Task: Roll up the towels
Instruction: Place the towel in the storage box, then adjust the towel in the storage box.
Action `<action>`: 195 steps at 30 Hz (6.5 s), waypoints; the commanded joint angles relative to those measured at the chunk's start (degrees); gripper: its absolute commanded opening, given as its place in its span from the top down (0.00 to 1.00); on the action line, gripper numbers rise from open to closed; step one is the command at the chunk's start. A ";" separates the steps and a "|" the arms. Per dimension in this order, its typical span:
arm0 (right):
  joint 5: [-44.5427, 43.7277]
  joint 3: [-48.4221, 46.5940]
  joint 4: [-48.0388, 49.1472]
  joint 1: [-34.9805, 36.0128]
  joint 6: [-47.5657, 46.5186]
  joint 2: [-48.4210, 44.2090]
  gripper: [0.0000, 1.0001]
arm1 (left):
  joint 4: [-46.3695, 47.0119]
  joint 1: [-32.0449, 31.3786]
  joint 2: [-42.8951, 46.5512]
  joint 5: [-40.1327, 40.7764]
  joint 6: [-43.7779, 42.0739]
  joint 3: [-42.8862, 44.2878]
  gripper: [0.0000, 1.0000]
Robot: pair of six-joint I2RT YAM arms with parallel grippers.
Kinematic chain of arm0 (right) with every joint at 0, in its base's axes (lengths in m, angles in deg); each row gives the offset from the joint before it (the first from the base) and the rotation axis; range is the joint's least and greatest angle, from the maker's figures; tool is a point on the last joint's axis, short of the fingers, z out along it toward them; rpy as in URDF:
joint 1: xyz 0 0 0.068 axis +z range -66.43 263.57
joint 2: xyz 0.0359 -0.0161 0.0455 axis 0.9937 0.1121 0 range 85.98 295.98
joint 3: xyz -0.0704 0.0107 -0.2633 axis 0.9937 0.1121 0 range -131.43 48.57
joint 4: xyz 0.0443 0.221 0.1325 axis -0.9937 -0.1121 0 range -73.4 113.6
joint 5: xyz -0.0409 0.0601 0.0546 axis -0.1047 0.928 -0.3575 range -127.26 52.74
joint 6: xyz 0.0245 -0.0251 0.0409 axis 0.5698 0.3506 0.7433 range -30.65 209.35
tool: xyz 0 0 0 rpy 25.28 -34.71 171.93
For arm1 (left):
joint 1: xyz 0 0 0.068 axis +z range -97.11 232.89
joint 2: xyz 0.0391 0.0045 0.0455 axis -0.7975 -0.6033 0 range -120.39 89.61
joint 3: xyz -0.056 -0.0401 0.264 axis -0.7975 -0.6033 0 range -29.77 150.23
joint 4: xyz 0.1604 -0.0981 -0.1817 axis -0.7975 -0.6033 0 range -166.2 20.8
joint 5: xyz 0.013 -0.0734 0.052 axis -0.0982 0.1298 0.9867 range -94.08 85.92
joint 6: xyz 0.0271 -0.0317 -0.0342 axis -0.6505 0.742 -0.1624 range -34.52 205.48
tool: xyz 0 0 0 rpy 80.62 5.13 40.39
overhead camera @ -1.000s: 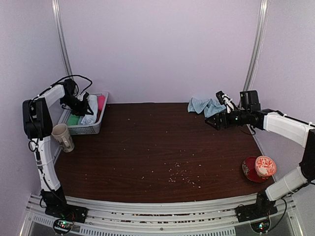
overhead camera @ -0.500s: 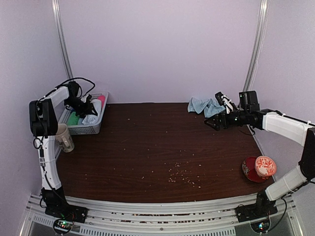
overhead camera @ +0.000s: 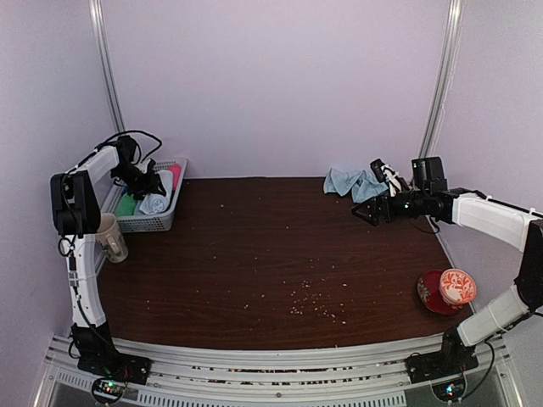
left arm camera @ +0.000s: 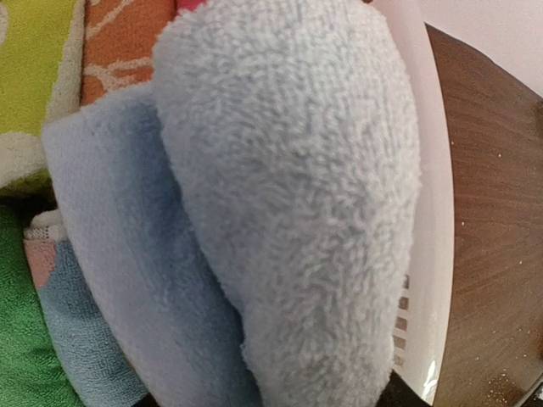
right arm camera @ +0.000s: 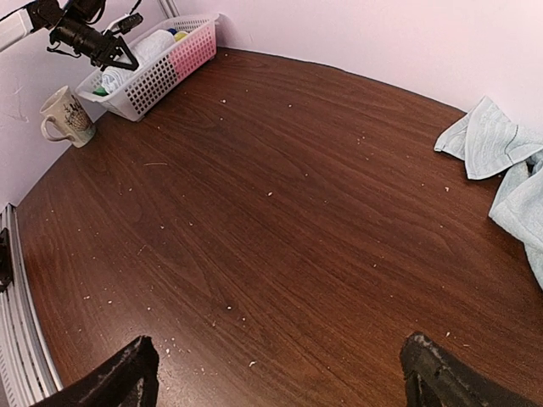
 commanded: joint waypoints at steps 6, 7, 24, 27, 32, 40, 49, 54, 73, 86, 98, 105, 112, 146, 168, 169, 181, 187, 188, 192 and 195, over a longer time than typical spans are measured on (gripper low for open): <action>1.32 -1.37 -0.18 -0.19 0.11 0.46 0.00 | 1.85 0.23 1.47 10.34 0.49 -0.56 0.36; 1.32 -1.37 -0.18 -0.19 0.13 0.43 0.00 | 2.16 0.33 1.81 10.75 0.73 -0.55 0.35; 1.76 -1.36 -0.18 -0.14 0.20 0.75 0.00 | 4.36 0.68 5.23 19.17 1.50 -5.10 0.35; 1.73 -1.37 -0.18 -0.19 0.12 0.79 0.00 | 5.57 0.76 6.37 20.39 1.90 -6.20 0.35; 1.69 -1.39 -0.19 -0.14 0.13 0.94 0.00 | 6.66 0.67 7.49 19.99 2.10 -7.24 0.35; 1.51 -1.45 -0.27 -0.10 0.07 1.59 0.00 | 13.27 0.17 11.38 14.89 2.80 -12.37 0.30; 0.99 -1.50 -0.27 -0.01 -0.06 1.80 0.00 | 19.08 -0.40 16.01 18.60 5.13 -14.74 0.23; 0.87 -1.58 -0.44 0.08 -0.22 2.17 0.00 | 18.60 -3.92 15.71 22.04 4.01 -14.12 0.11; 0.79 -1.85 -1.11 0.60 -0.82 2.62 0.00 | 14.03 -10.91 9.83 40.47 4.44 -12.63 0.05; 0.96 -1.98 -1.33 0.78 -1.04 2.50 0.00 | 12.33 -10.92 6.59 40.88 4.17 -12.85 0.04; 0.96 -1.98 -1.32 0.78 -1.16 2.45 0.00 | 12.29 -10.49 5.32 40.36 3.99 -12.29 0.26; 1.14 -1.98 -1.41 0.78 -1.26 2.54 0.00 | 12.47 -9.17 5.78 36.26 3.99 -13.34 0.55; 1.23 -1.97 -1.41 0.78 -1.30 2.87 0.00 | 13.14 -6.82 7.25 28.19 4.03 -15.58 0.58; 0.62 -2.54 -1.98 2.59 -2.42 4.12 0.00 | 13.00 -0.58 10.11 -4.25 8.75 -22.76 0.58; -0.47 -2.93 -2.51 4.38 -3.41 2.99 0.00 | 11.25 -0.84 11.24 -0.94 10.47 -24.73 0.39; -0.48 -2.91 -2.47 4.38 -3.42 2.92 0.00 | 11.20 -0.89 11.55 -0.14 10.54 -24.04 0.37; -0.81 -2.92 -2.33 4.43 -3.47 2.28 0.00 | 6.82 -0.90 11.72 9.15 9.85 -19.08 0.12; -0.79 -2.90 -2.46 4.35 -3.60 2.28 0.00 | 5.69 -0.89 12.79 13.19 9.16 -17.53 0.02; -0.79 -2.94 -2.46 4.38 -3.64 2.28 0.00 | 6.15 -0.91 13.32 12.70 8.94 -17.43 0.02; -0.84 -2.94 -2.46 4.43 -3.72 2.42 0.00 | 8.25 -0.98 15.29 10.98 8.41 -16.12 0.02; -0.80 -2.89 -2.58 4.45 -3.70 2.64 0.00 | 9.14 -0.93 15.66 11.19 8.22 -14.24 0.02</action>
